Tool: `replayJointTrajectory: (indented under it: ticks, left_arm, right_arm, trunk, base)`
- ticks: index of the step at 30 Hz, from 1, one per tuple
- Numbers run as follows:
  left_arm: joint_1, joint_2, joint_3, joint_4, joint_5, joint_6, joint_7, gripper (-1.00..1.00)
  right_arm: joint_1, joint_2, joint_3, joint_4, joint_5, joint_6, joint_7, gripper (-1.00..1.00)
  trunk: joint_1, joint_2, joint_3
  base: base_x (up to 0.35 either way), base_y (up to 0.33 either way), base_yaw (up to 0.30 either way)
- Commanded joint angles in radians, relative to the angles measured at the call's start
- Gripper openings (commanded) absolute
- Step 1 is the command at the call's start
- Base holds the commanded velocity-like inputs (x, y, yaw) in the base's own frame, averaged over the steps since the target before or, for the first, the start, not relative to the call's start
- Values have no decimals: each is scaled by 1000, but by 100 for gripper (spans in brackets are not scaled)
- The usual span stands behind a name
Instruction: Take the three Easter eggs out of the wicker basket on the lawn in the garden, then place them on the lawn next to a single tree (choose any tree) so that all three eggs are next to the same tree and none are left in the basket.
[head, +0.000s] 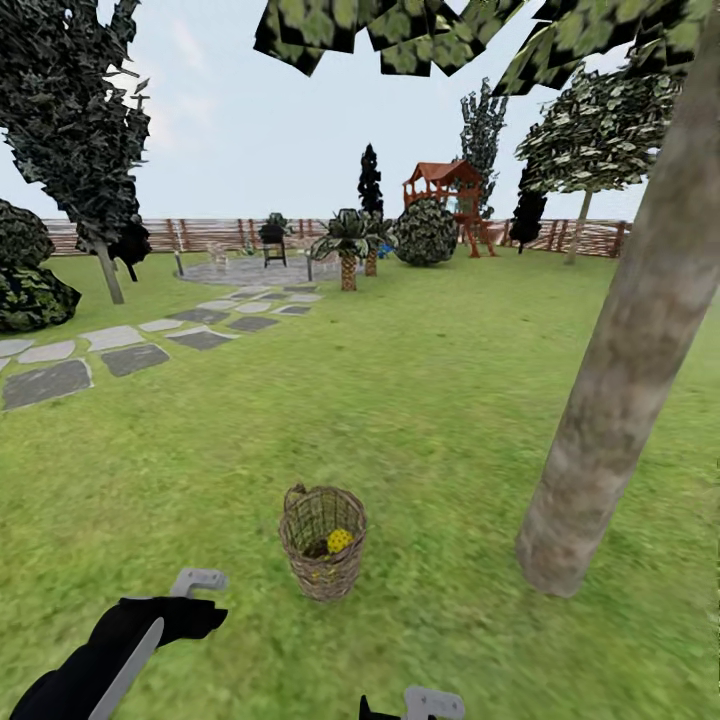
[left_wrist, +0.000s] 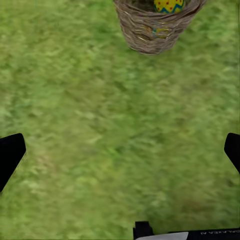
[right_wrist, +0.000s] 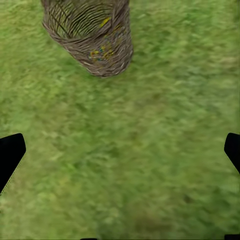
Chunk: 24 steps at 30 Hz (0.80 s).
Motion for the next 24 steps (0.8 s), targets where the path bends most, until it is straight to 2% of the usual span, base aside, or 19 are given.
replayJointTrajectory:
  ticks: [1,8,16,24]
  left_arm:
    - [-1,1,-2,-1,3,3,3,100]
    - [-1,1,-2,0,3,3,4,100]
    - [-1,1,-2,0,3,3,5,100]
    - [-1,1,-2,0,3,3,5,100]
  right_arm:
    - [0,0,0,-2,-4,5,-6,100]
    - [0,0,1,-2,-2,5,-6,100]
    - [0,0,1,0,9,4,-5,100]
    - [0,1,0,1,-2,4,-6,100]
  trunk:
    - [1,-2,-1]
    - [1,-2,5]
    - [1,-2,6]
    - [1,-2,7]
  base:
    - [269,189,-214]
    - [280,162,-146]
    - [287,132,-19]
    - [288,128,-18]
